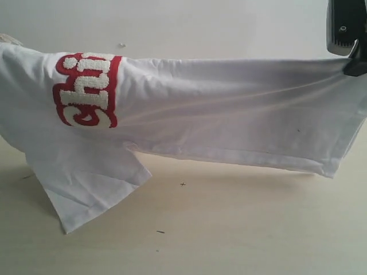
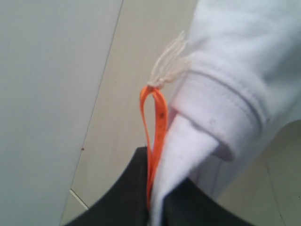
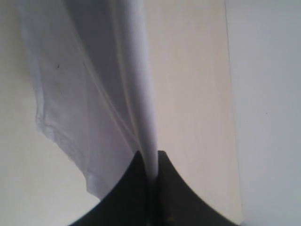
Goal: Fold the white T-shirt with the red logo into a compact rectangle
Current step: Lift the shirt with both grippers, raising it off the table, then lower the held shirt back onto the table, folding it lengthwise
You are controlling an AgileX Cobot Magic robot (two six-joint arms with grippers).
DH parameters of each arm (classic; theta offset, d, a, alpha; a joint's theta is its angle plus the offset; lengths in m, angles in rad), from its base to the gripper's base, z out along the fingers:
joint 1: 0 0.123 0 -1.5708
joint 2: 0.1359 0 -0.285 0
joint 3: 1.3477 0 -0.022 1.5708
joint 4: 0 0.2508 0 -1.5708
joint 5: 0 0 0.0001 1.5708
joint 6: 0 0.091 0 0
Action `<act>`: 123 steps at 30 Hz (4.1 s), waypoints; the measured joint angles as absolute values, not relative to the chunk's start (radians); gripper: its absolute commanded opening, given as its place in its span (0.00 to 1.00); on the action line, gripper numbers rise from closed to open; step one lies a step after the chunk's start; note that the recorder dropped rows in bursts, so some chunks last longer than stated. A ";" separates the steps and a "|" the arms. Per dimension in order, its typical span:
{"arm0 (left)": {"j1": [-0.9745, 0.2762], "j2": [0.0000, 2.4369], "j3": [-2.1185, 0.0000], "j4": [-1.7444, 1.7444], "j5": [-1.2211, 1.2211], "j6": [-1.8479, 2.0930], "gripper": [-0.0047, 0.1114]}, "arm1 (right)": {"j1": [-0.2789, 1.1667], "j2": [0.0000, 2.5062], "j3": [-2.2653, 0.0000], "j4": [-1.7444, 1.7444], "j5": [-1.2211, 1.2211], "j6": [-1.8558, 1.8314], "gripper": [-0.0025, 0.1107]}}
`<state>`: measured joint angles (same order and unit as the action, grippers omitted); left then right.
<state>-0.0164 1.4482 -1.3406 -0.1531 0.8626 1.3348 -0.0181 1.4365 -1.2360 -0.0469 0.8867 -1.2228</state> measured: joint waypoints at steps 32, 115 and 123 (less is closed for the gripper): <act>-0.016 1.235 -1.386 -0.235 0.933 1.222 0.04 | -0.018 1.253 -1.310 0.038 0.938 -1.207 0.02; -0.051 2.069 -1.163 -0.380 0.017 0.967 0.04 | -0.018 1.978 -1.055 0.132 0.010 -0.871 0.02; -0.051 2.110 -1.163 -0.502 -0.062 0.938 0.23 | -0.018 2.044 -1.055 0.230 -0.071 -0.868 0.24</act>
